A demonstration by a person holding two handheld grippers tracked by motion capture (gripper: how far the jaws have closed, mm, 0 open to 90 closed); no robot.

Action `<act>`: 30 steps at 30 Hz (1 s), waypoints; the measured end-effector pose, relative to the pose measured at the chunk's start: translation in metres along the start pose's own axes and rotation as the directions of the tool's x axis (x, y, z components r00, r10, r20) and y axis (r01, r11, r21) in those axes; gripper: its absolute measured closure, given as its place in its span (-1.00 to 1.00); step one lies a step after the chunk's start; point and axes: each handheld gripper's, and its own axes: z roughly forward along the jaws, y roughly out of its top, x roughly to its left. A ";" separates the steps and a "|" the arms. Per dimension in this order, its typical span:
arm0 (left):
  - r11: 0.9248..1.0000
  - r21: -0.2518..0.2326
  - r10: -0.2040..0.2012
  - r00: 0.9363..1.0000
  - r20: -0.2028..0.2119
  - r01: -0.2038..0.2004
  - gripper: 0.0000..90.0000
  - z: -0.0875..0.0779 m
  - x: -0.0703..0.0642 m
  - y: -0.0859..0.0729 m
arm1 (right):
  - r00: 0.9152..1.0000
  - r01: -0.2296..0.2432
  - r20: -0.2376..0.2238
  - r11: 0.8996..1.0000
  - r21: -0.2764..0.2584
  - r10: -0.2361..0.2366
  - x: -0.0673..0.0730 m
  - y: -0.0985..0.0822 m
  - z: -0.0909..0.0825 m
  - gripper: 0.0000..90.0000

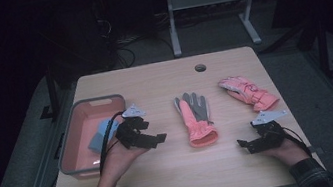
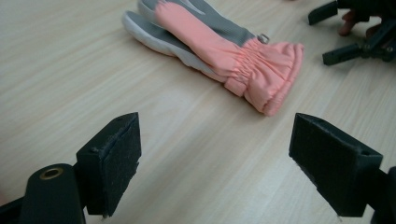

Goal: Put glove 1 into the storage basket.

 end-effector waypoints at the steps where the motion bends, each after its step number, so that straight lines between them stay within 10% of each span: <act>1: 1.000 0.001 0.007 1.000 -0.001 -0.007 -0.64 0.003 -0.003 -0.001 | 1.000 -0.001 0.000 1.000 0.000 0.001 0.000 0.000 0.000 -0.76; 21: 0.989 0.071 0.132 0.991 -0.016 -0.130 -0.70 0.046 -0.026 -0.055 | 1.000 0.005 -0.007 1.000 0.000 -0.005 0.000 0.000 0.000 -0.75; 30: 0.984 0.090 0.160 0.986 -0.035 -0.157 -0.71 0.056 -0.025 -0.069 | 0.999 -0.026 -0.042 1.000 -0.001 0.026 0.006 0.012 -0.006 -0.08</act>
